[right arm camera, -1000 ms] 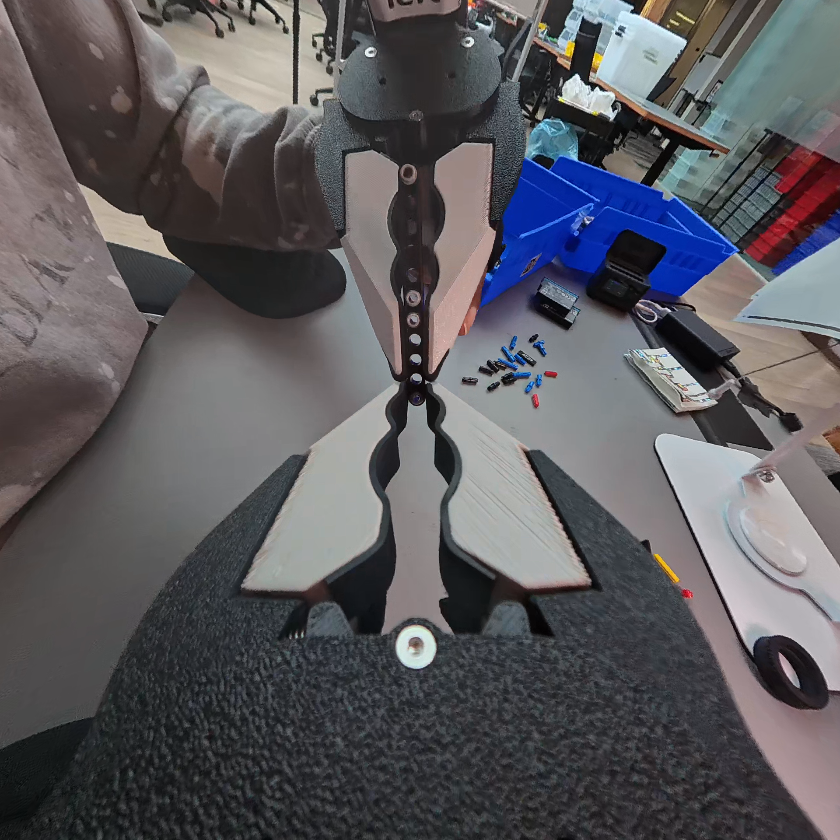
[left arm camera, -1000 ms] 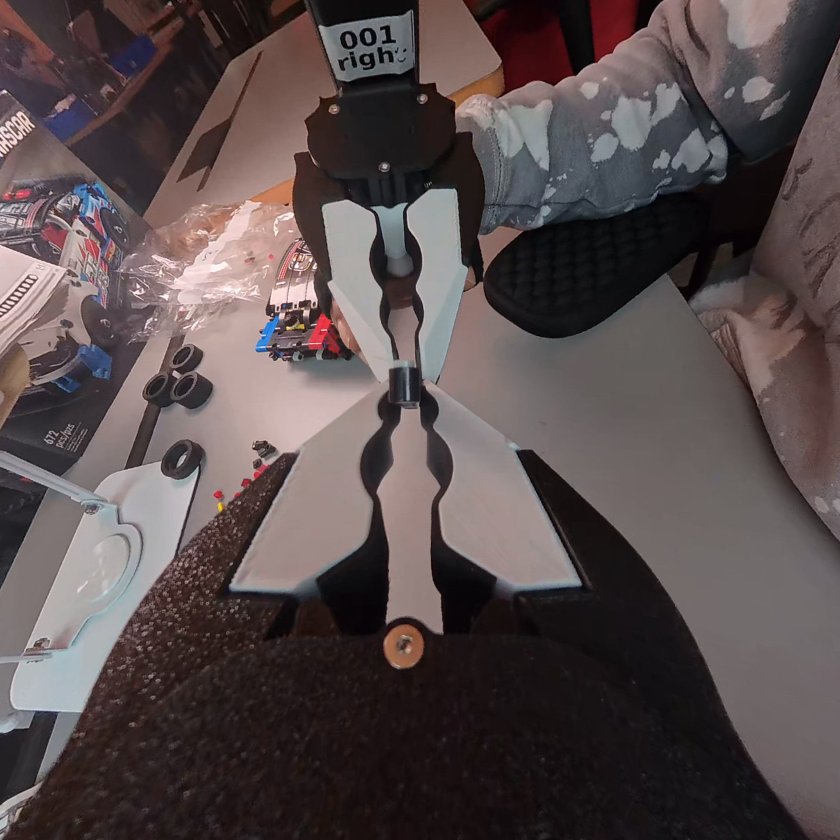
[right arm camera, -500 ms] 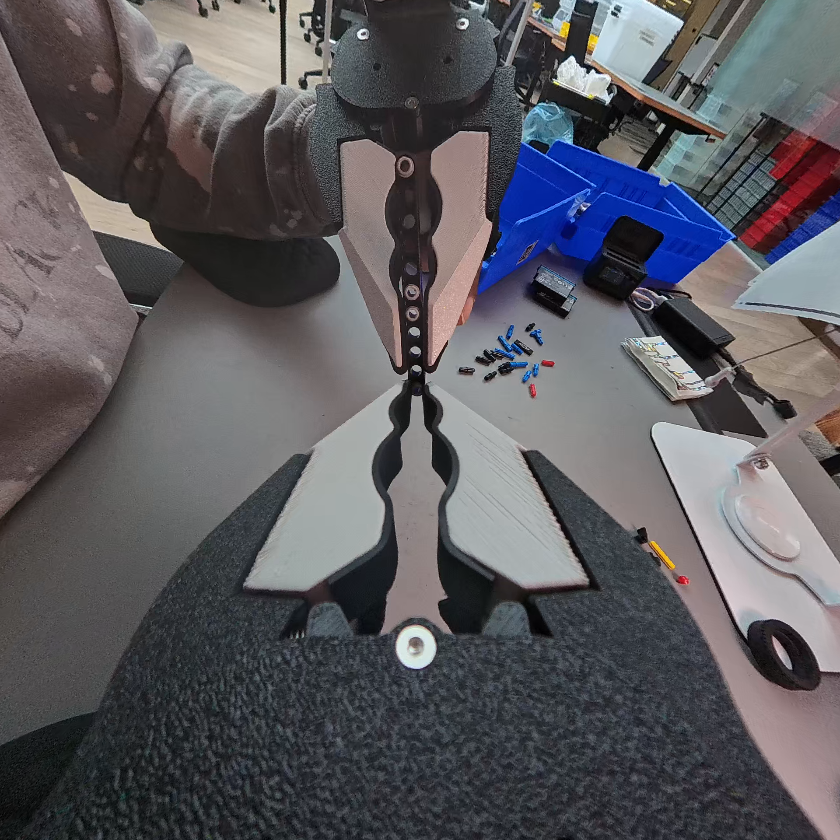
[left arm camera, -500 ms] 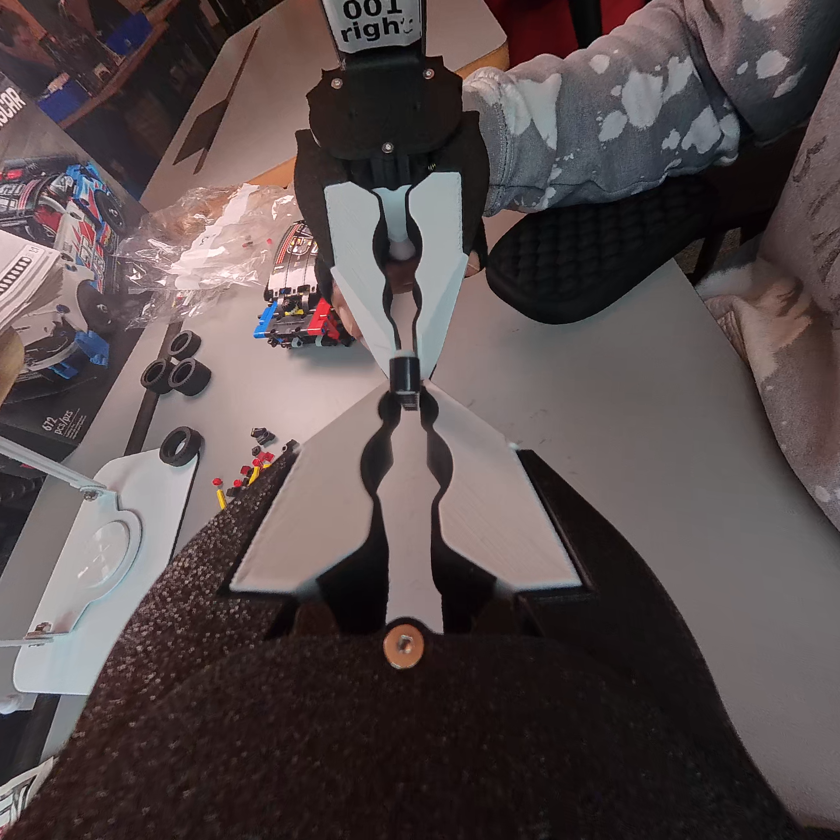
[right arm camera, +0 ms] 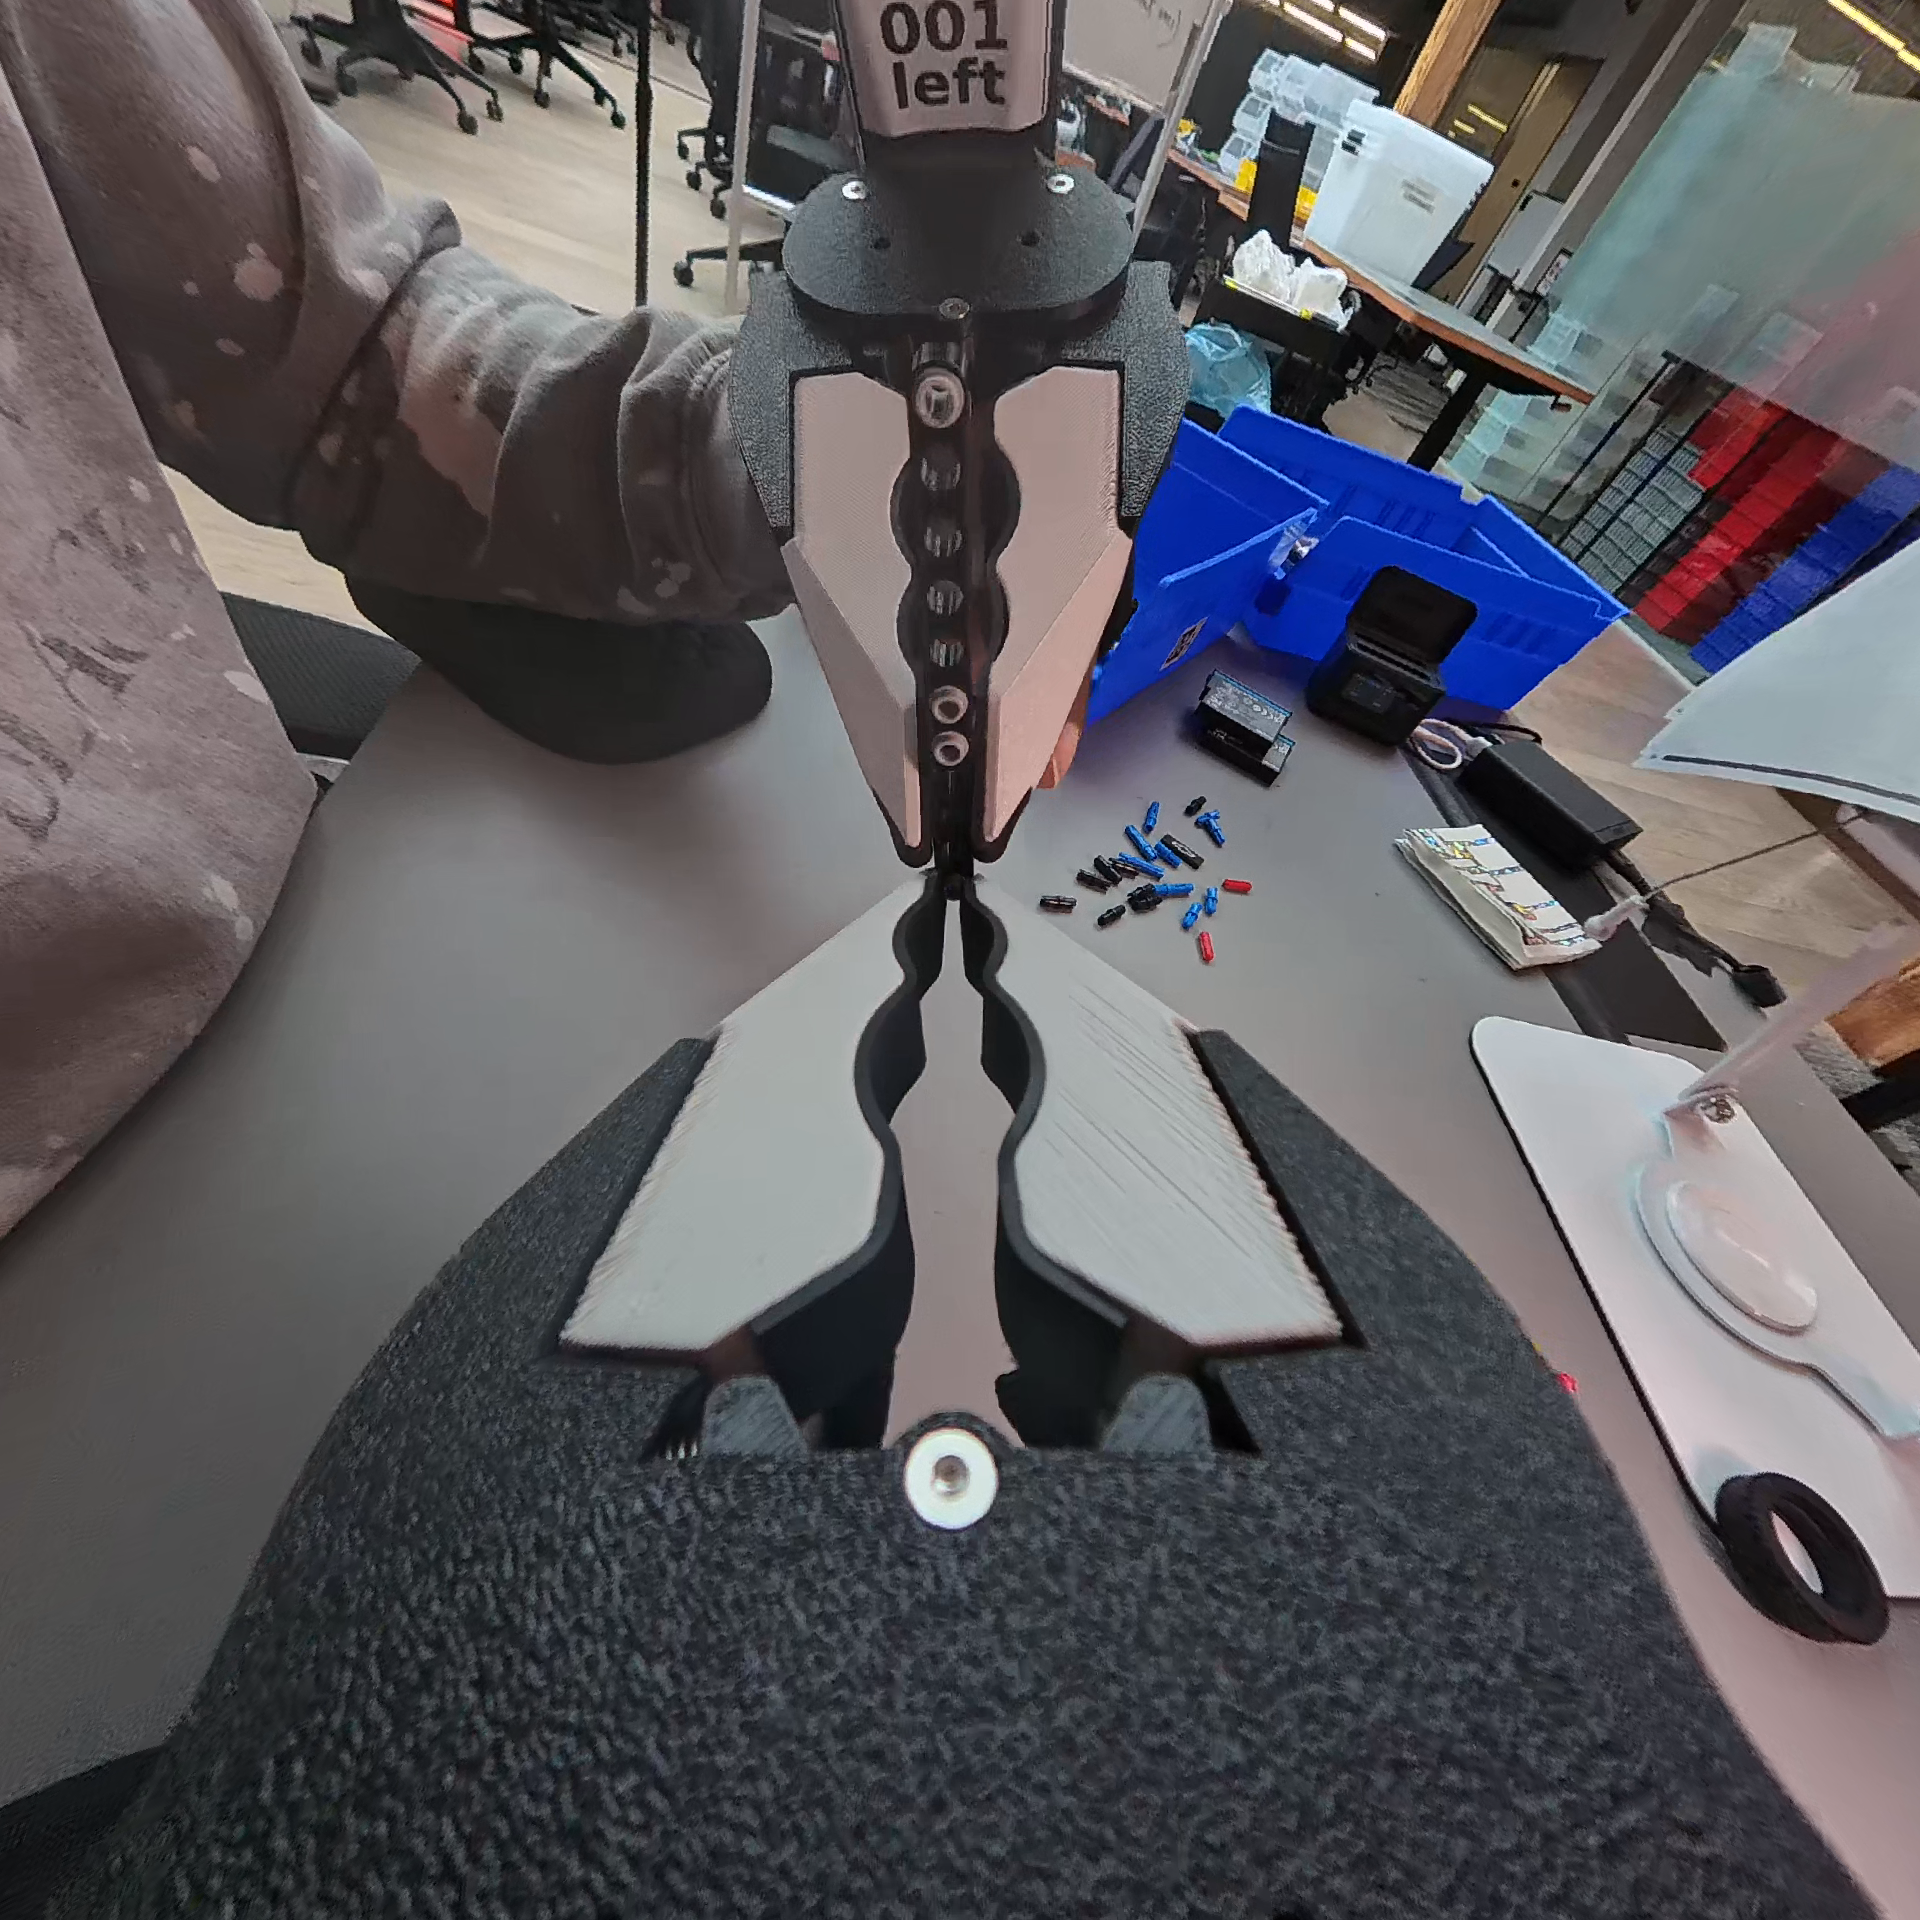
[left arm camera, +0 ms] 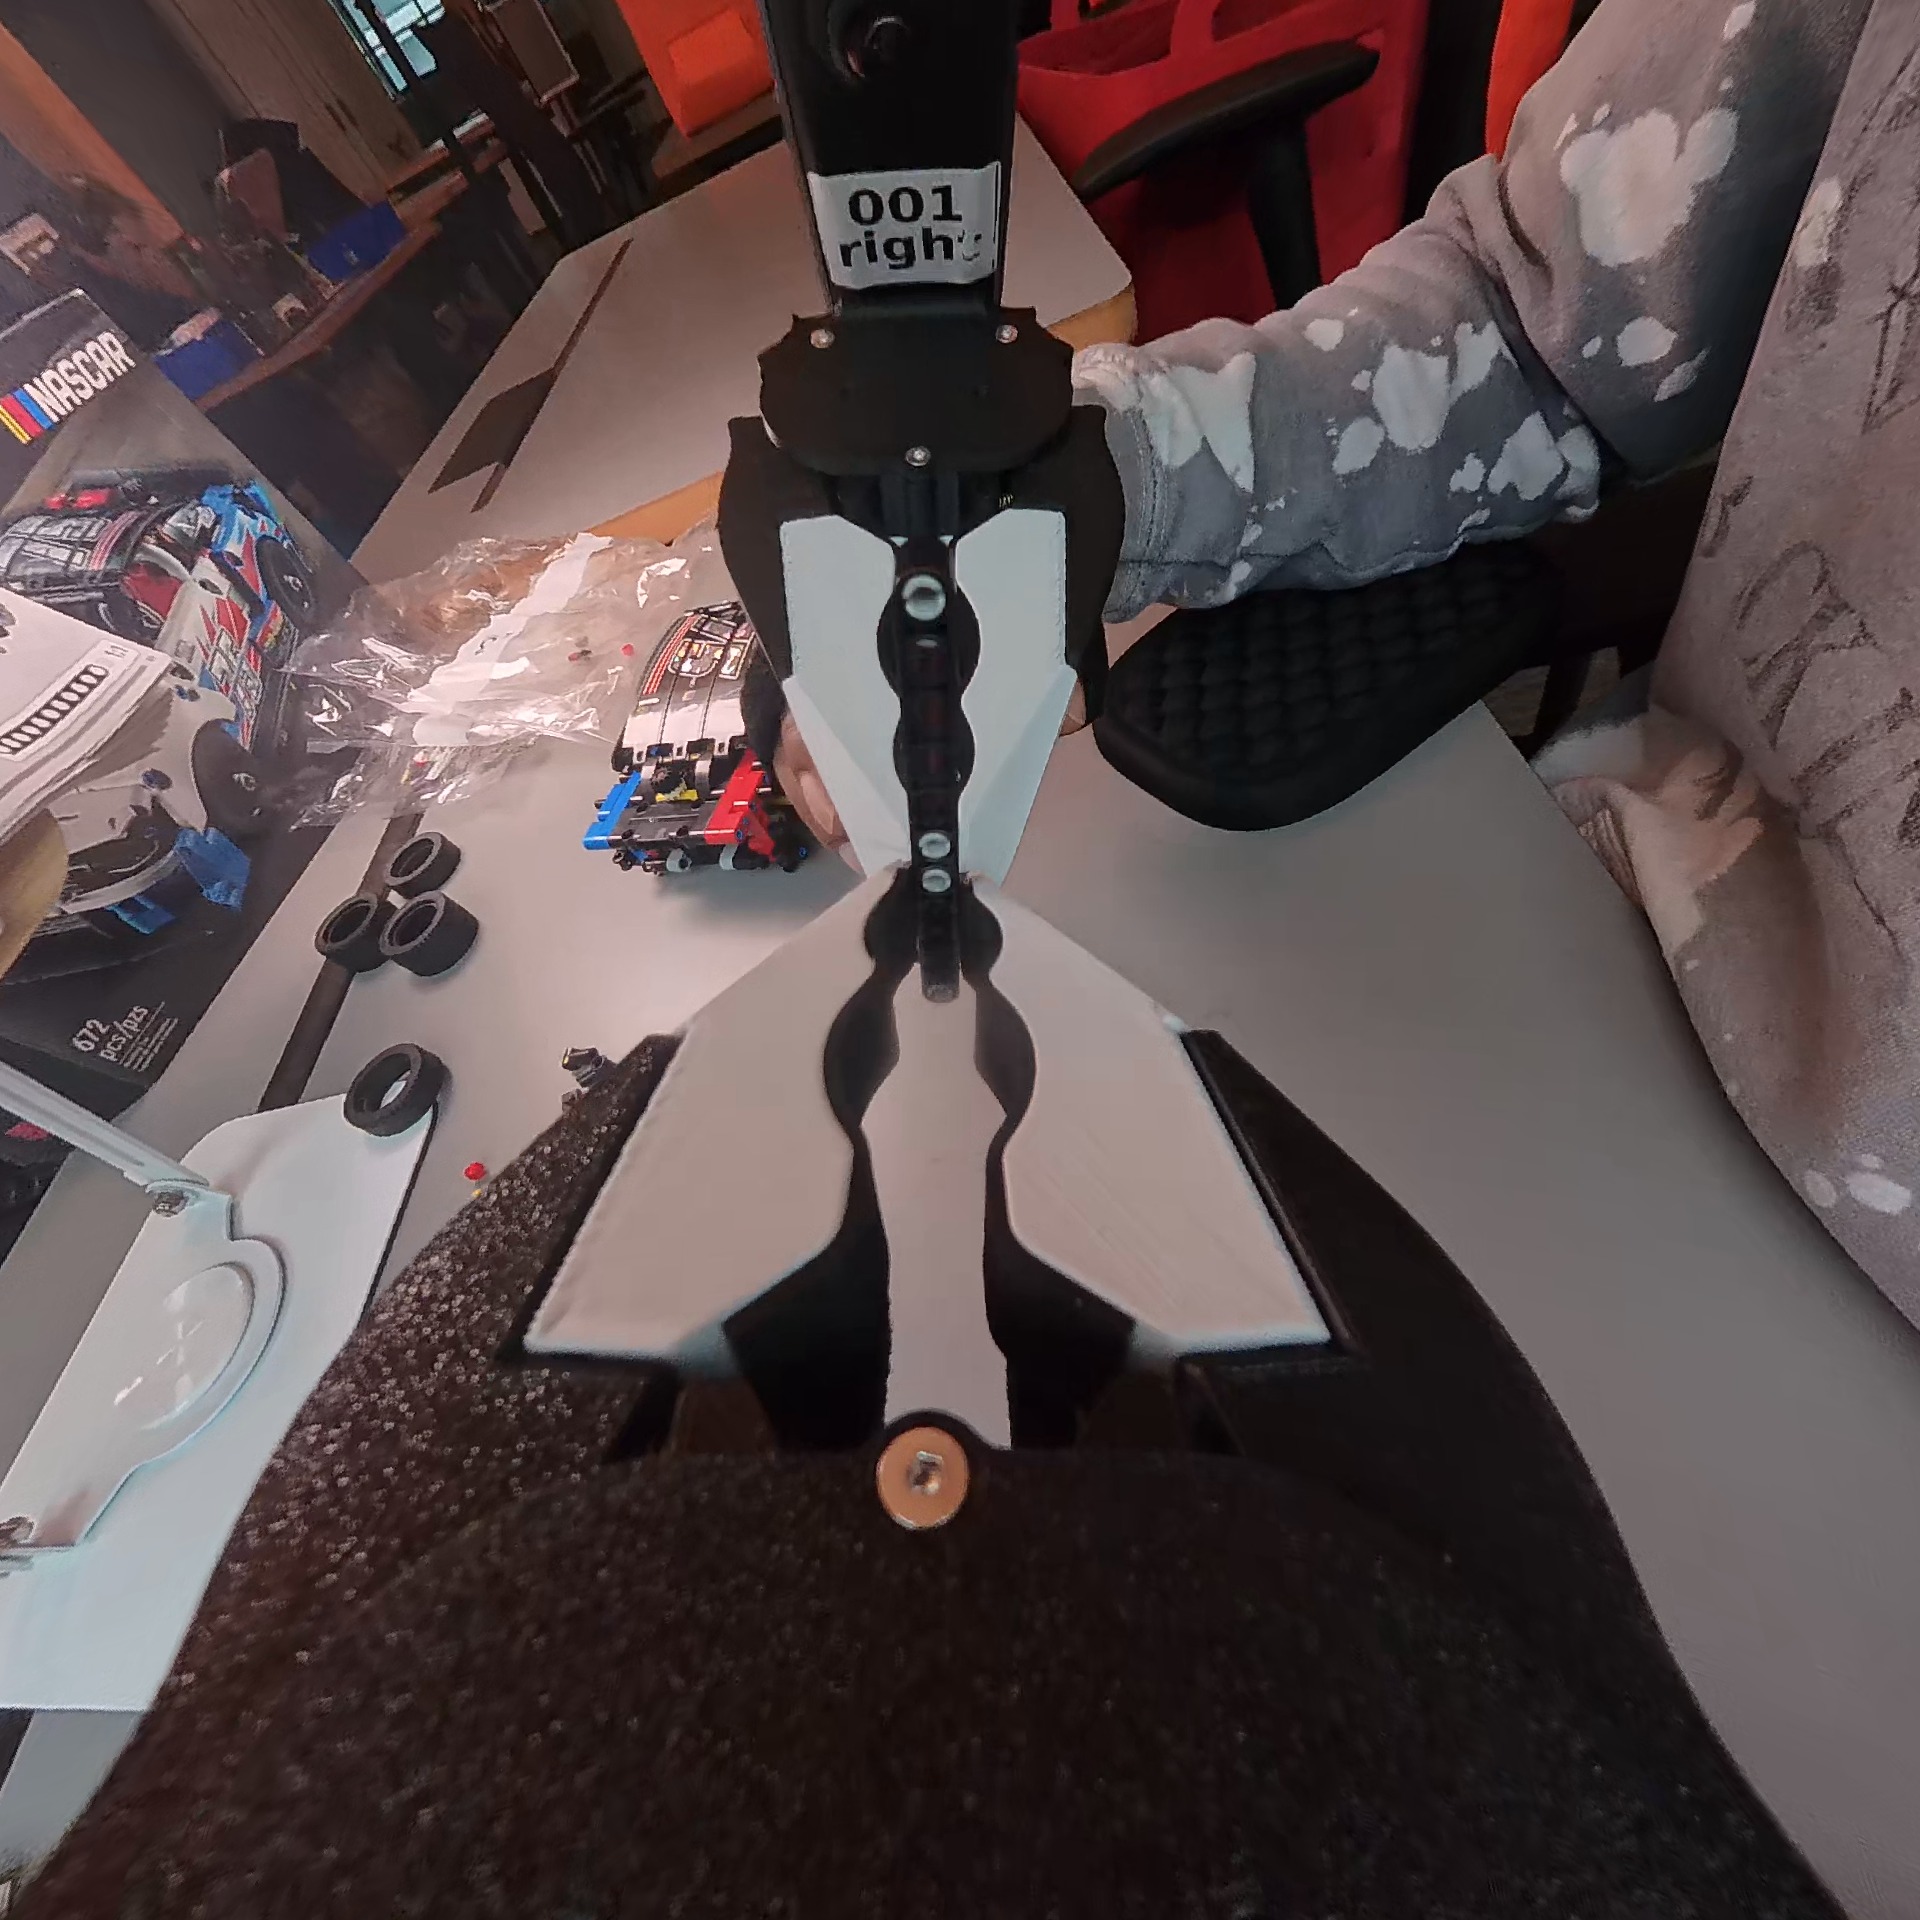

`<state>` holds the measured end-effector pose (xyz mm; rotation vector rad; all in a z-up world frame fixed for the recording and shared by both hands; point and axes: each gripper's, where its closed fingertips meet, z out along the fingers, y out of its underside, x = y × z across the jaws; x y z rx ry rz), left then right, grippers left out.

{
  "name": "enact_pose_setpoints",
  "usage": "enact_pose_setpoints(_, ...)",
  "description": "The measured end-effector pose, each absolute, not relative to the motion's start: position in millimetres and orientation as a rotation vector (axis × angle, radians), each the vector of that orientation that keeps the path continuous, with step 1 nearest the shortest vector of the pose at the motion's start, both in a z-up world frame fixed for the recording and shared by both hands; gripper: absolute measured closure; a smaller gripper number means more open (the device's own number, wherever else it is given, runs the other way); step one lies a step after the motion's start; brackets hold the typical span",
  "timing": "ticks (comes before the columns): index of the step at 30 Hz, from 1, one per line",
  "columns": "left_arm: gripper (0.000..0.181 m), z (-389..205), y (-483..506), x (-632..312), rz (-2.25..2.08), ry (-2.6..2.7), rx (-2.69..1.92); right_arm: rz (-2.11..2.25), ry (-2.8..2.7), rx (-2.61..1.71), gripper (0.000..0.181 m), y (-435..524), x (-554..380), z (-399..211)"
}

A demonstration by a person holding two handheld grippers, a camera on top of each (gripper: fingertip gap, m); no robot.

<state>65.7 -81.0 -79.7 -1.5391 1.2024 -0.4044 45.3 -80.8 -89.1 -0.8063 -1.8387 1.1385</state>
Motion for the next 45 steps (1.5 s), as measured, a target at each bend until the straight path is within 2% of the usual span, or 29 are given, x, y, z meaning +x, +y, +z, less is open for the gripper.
enact_pose_setpoints(7,0.176,-74,-81,58,-0.426,1.157,-1.53,1.179,-1.786,-0.811,0.181,-73,49,-79)
enact_pose_setpoints(12,0.176,-81,-78,52,-0.464,1.12,-1.567,1.329,-1.598,-0.809,0.181,-67,58,-39)
enact_pose_setpoints(13,0.176,-82,-77,54,-0.473,1.116,-1.567,1.357,-1.601,-0.795,0.173,-74,58,-35)
enact_pose_setpoints(15,0.176,-83,-76,57,-0.485,1.114,-1.565,1.373,-1.636,-0.783,0.166,-86,55,-39)
enact_pose_setpoints(19,0.176,-81,-78,60,-0.495,1.111,-1.555,1.354,-1.657,-0.799,0.174,-88,49,-49)
enact_pose_setpoints(33,0.176,-89,-83,66,-0.499,1.167,-1.58,1.32,-1.726,-0.795,0.175,-92,47,-63)
enact_pose_setpoints(45,0.176,-114,-84,64,-0.449,1.257,-1.678,1.092,-1.904,-0.777,0.177,-90,50,-87)
